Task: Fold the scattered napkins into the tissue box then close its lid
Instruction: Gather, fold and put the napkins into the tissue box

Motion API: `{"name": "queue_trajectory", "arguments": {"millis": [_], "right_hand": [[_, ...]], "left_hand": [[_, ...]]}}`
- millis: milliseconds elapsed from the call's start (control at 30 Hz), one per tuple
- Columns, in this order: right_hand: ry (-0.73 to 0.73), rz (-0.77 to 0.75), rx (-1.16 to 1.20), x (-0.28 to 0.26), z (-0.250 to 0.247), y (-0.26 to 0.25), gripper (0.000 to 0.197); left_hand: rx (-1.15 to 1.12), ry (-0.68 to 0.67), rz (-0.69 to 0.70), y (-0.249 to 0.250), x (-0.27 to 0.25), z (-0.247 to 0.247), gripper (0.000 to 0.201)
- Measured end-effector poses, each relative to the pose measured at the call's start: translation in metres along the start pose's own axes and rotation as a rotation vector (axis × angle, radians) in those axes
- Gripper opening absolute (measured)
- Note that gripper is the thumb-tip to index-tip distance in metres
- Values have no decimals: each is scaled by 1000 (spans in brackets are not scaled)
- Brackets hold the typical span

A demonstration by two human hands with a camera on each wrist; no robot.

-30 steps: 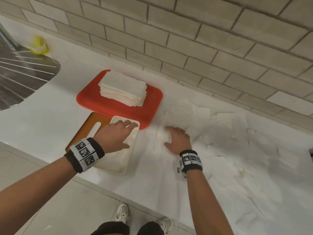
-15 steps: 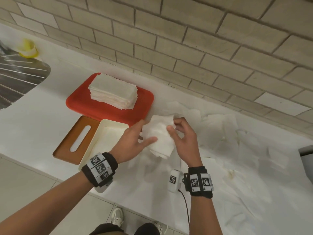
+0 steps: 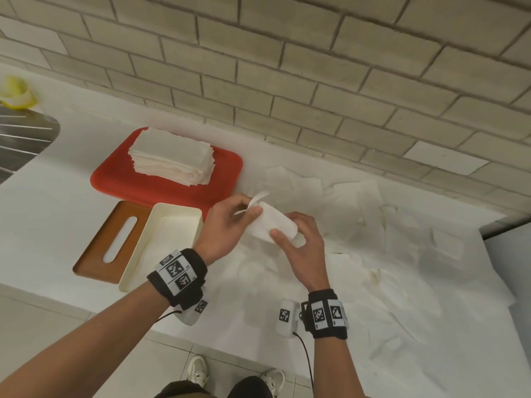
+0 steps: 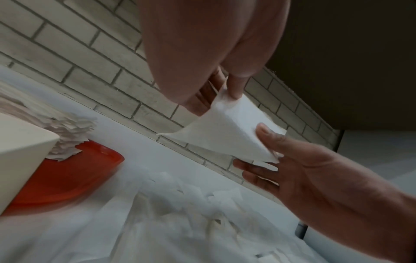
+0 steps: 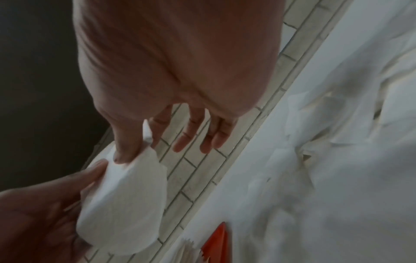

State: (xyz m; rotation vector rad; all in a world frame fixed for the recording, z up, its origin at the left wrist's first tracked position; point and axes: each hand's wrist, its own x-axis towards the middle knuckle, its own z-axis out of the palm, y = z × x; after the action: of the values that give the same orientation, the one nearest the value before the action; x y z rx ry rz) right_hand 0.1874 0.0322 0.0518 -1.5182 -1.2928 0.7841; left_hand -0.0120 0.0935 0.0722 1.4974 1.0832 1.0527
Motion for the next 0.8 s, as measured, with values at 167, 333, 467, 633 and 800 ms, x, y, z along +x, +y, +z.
{"name": "queue_trajectory", "arguments": {"millis": [167, 333, 467, 633, 800], "right_hand": [[1, -187, 21, -11, -2, -30, 23], [-145, -181, 151, -25, -18, -76, 28], [-193, -191, 136, -25, -23, -96, 12], [-113, -199, 173, -23, 4, -91, 12], [62, -235, 159, -19, 34, -109, 10]], "left_hand": [[-301, 18, -148, 18, -9, -12, 33], [-490, 74, -185, 28, -16, -36, 23], [-507, 110, -184, 37, -25, -50, 9], [-313, 176, -225, 33, -29, -60, 34], [-181, -22, -26, 34, -45, -82, 75]]}}
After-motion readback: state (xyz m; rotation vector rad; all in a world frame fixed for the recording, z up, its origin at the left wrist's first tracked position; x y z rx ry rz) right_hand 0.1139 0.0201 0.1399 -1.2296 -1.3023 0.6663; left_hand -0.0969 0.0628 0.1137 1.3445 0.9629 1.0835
